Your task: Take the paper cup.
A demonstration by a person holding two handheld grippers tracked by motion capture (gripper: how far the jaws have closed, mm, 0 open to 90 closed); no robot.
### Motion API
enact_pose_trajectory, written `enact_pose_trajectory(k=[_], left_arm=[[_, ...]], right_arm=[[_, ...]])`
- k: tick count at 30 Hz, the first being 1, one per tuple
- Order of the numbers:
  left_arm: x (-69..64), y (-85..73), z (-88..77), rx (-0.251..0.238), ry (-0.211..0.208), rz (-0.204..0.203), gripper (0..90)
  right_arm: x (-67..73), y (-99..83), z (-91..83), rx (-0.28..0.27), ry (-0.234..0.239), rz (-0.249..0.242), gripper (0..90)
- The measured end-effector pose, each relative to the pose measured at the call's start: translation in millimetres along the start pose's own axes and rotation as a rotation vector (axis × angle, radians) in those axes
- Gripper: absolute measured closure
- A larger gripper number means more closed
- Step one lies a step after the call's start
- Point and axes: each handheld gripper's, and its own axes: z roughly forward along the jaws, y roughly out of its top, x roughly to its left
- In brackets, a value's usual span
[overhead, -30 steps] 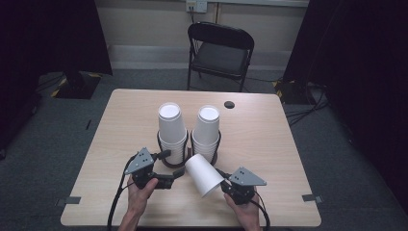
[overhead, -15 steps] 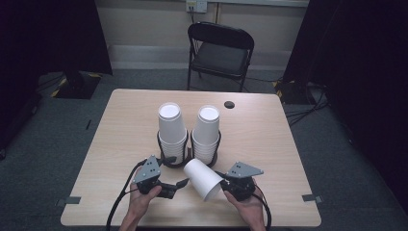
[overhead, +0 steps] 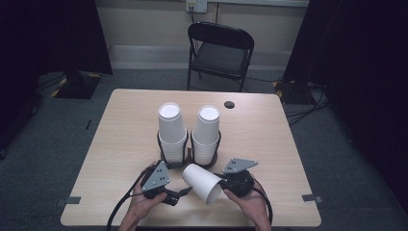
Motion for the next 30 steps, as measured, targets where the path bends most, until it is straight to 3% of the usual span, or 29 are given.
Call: enact_pose_trajectory(k=[4, 7, 10, 13, 16, 20, 24, 26, 30], left_arm=[[-5.7, -0.1, 2.9, 0.034, -0.019, 0.039, 15.5], [-7.4, 1.4, 5.3, 0.050, -0.047, 0.040, 15.3], [-9.4, 4.4, 8.7, 0.084, -0.022, 0.053, 12.7], [-11.2, 5.3, 9.6, 0.072, -0.015, 0.069, 13.6], [-12.9, 3.8, 12.6, 0.064, -0.050, 0.075, 14.6], [-16.2, 4.0, 18.5, 0.091, -0.048, 0.097, 6.5], [-21.6, 10.1, 22.2, 0.134, -0.052, 0.178, 2.7], [-22.2, 11.9, 23.1, 0.116, -0.069, 0.172, 1.8], [-24.0, 11.6, 29.0, 0.154, -0.060, 0.190, 0.0]], right_arm=[[-0.2, -0.5, 4.1, 0.044, 0.029, -0.008, 86.6], [-1.1, 0.5, 5.7, 0.056, 0.050, -0.012, 86.5], [-3.0, 2.1, 7.0, 0.061, 0.065, -0.012, 86.5], [-5.8, 2.7, 9.0, 0.078, 0.075, -0.008, 86.5], [-7.0, 2.9, 9.4, 0.089, 0.086, -0.010, 86.5], [-6.9, 5.2, 8.6, 0.109, 0.086, -0.025, 86.6], [-6.5, 9.4, 5.7, 0.127, 0.098, -0.035, 86.6], [-7.0, 11.0, 5.4, 0.129, 0.108, -0.029, 86.7], [-7.3, 12.5, 6.8, 0.143, 0.104, -0.025, 86.7]])
